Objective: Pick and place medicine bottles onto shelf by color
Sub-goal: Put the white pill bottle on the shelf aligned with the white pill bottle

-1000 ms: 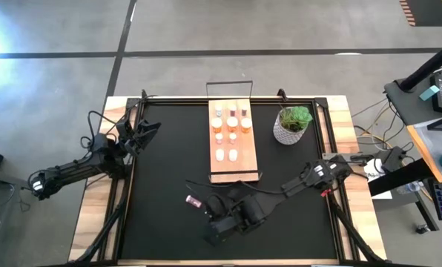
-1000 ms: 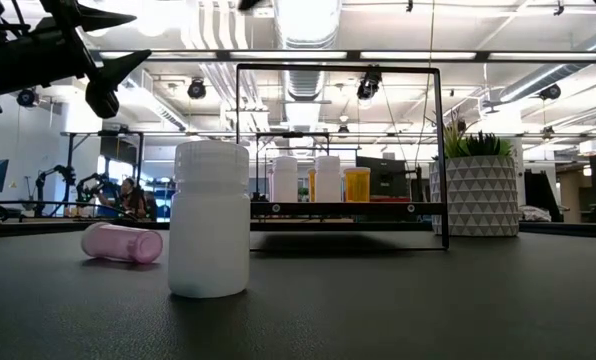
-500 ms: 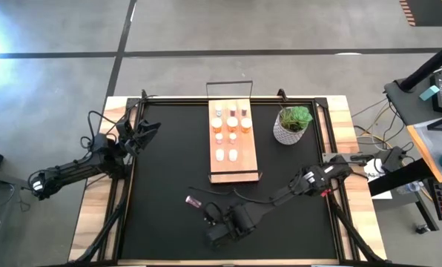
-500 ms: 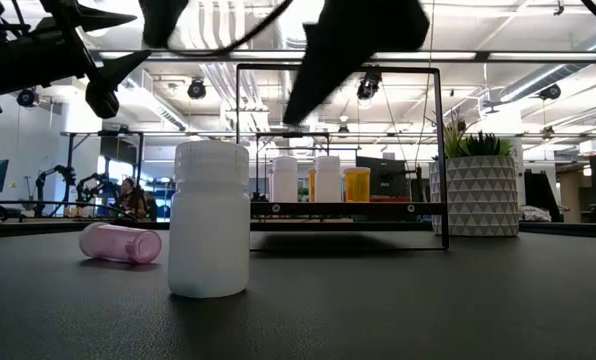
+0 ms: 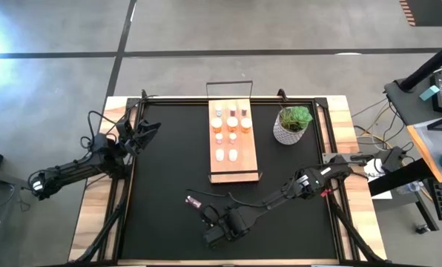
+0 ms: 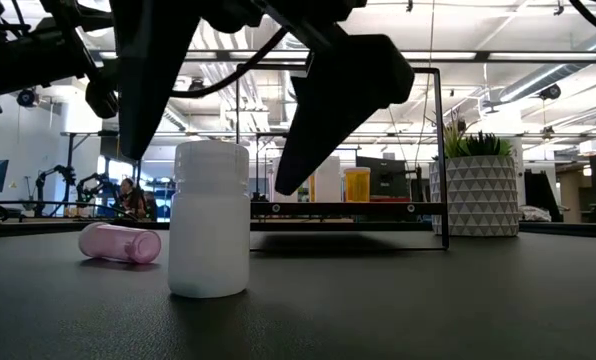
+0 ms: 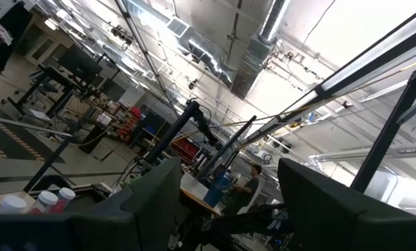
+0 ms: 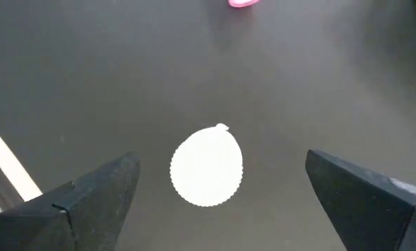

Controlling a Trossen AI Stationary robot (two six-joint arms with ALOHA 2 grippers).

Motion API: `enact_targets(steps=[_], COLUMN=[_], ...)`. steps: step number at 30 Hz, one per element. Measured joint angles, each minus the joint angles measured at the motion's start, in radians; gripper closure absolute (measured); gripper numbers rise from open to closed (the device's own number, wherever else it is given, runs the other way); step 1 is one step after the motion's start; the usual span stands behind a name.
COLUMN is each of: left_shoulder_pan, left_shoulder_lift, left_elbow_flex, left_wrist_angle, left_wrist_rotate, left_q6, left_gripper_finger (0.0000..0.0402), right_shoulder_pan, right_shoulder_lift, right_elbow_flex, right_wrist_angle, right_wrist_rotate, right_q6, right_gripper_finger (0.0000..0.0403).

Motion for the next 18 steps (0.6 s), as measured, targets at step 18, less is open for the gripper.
enact_targets(steps=[18], left_shoulder_pan=[0.000], left_shoulder_lift=[0.000], left_elbow_flex=[0.000], left_wrist_angle=[0.000], left_wrist_rotate=[0.000], left_q6=[0.000], left_gripper_finger=[0.0178], right_shoulder_pan=[-0.002], right_shoulder_lift=[0.013], right_elbow_flex=[-0.002], right_wrist_angle=[0.017], right_wrist_rotate=[0.018], right_q6=[0.023], right_gripper_finger=[0.0124])
